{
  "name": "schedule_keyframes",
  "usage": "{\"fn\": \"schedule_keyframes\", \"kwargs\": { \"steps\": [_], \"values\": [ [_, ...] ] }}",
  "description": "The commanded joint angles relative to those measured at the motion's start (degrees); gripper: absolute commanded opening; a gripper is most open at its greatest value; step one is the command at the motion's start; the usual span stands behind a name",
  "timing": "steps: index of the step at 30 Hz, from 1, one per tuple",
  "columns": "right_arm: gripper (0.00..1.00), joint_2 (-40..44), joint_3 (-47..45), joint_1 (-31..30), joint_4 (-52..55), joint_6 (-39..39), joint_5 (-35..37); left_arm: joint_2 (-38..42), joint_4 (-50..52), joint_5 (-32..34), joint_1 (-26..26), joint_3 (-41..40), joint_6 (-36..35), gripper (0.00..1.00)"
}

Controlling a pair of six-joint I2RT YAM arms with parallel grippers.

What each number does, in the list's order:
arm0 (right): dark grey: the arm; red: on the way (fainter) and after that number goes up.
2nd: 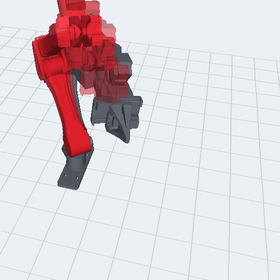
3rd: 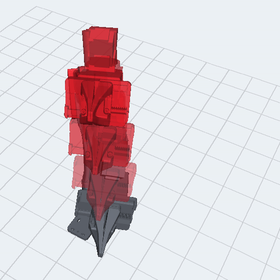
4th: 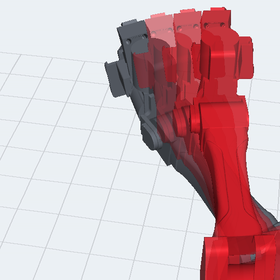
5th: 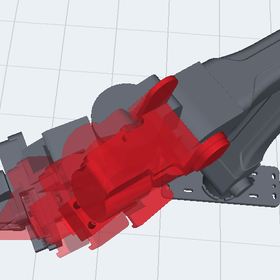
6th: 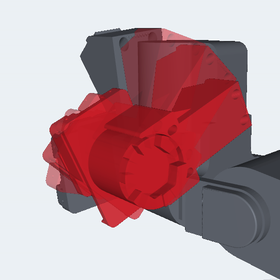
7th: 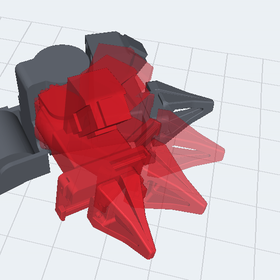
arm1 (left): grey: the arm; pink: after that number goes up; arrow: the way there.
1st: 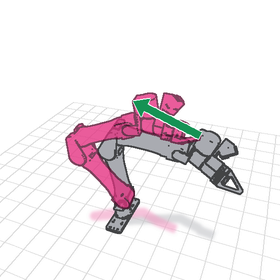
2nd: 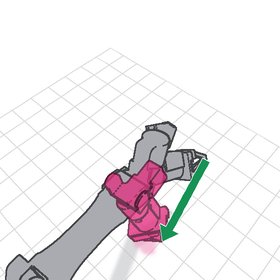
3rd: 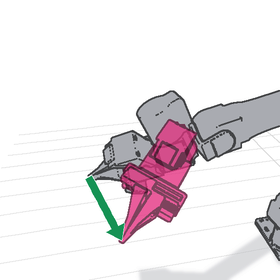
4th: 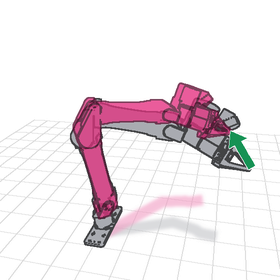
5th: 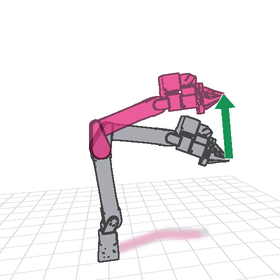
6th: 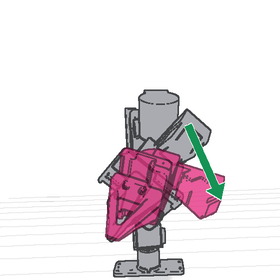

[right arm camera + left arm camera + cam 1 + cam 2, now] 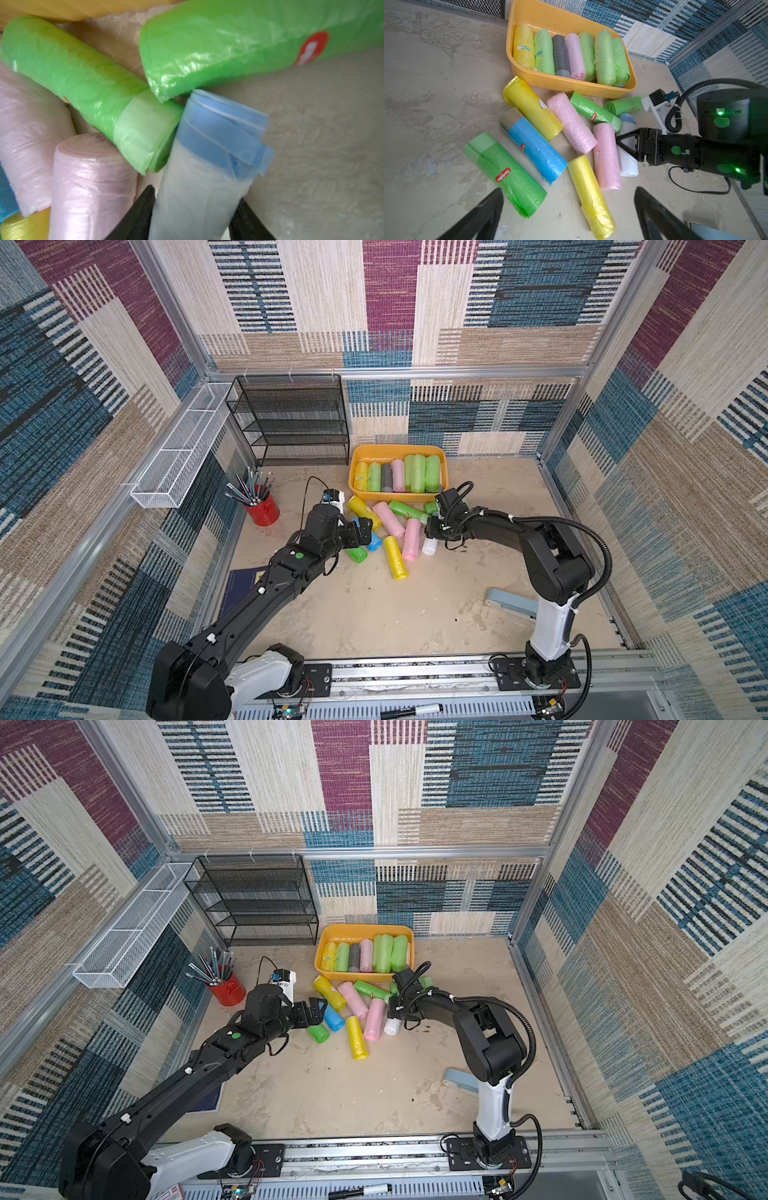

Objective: Put the roll of trash bags into the storage box
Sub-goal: Pick up the roll of trash bags from the center of the board.

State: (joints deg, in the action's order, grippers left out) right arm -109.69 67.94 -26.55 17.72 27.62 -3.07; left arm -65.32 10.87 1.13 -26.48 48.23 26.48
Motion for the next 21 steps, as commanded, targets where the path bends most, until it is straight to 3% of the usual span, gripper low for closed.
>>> {"fn": "schedule_keyframes", "kwargs": {
  "steps": [1, 14, 21],
  "values": [
    [0.48, 1.1, -0.98, -0.17, 3.04, 0.63, -2.2, 0.18, -0.06, 0.0, 0.02, 0.09, -1.69, 0.99],
    [0.42, 13.03, -2.64, -0.15, 0.07, 3.07, -7.64, 1.32, 1.6, -2.34, 0.03, 1.26, -1.68, 0.99],
    [0.39, 15.4, 2.02, -0.09, -0.02, 3.15, -11.1, 3.59, 2.17, -0.77, 0.02, 0.6, -2.2, 0.98]
  ]
}}
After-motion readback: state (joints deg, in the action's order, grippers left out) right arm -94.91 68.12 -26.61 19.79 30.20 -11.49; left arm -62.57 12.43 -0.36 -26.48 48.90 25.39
